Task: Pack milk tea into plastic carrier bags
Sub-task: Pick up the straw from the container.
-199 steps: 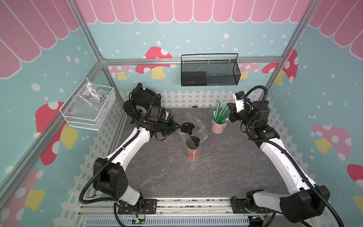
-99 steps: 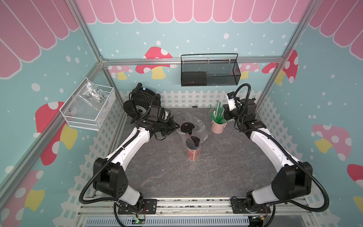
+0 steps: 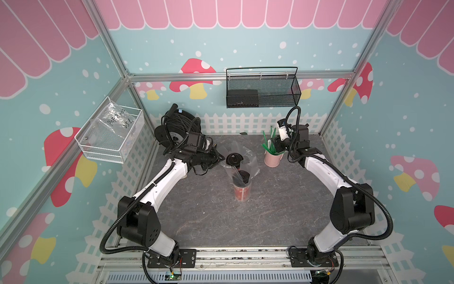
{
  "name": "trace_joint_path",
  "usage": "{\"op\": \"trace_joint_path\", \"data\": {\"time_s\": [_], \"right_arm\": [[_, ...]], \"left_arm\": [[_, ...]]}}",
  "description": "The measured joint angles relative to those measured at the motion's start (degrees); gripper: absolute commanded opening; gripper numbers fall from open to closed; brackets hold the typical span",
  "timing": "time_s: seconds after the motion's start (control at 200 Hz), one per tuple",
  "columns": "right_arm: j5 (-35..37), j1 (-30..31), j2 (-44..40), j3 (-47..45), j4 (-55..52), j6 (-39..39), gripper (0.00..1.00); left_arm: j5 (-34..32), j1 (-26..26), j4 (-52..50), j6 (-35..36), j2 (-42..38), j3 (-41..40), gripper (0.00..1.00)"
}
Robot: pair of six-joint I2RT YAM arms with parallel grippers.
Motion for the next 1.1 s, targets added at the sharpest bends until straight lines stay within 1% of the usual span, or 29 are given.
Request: {"op": "trace_joint_path", "data": {"time_s": [0.03, 0.09, 0.27, 0.34, 0.48, 0.645, 0.74, 0.826, 0.971, 1.101], "right_arm": [[-0.4, 0.0, 0.3, 0.0, 0.0, 0.2, 0.34], [-0.9, 0.0, 0.8, 0.0, 0.1, 0.8, 0.25], [-1.6, 0.0, 1.4, 0.0, 0.7, 2.5, 0.05], [-1.6, 0.0, 1.2, 0.0, 1.5, 3.4, 0.00], [-1.3, 0.0, -1.7, -0.4, 1.5, 3.7, 0.00], [-0.6, 0.0, -8.8, -0.1, 0.7, 3.6, 0.00], [-1.3, 0.0, -12.7, 2.0, -1.5, 4.0, 0.00], [-3.5, 0.0, -16.0, 5.0, -4.0, 5.9, 0.00], [-9.1, 0.5, -23.0, 8.1, -7.5, 12.0, 0.00], [-13.1, 4.0, -29.3, 9.4, -11.0, 16.8, 0.00]], "left_arm": [[0.0, 0.1, 0.0, 0.0, 0.0, 0.0, 0.32], [0.0, 0.3, 0.0, 0.0, 0.0, 0.0, 0.32], [0.2, 0.8, 0.0, 0.0, 0.0, 0.0, 0.32], [0.5, 0.9, 0.0, 0.0, 0.0, 0.0, 0.32], [0.8, 0.9, 0.0, 0.0, 0.0, 0.0, 0.32], [0.9, 0.9, 0.0, 0.0, 0.0, 0.0, 0.32], [0.9, 0.9, 0.0, 0.0, 0.0, 0.0, 0.32], [0.9, 0.9, 0.0, 0.0, 0.0, 0.0, 0.32], [1.0, 0.9, 0.0, 0.0, 0.0, 0.0, 0.32], [1.1, 0.9, 0.0, 0.0, 0.2, 0.3, 0.32]]}}
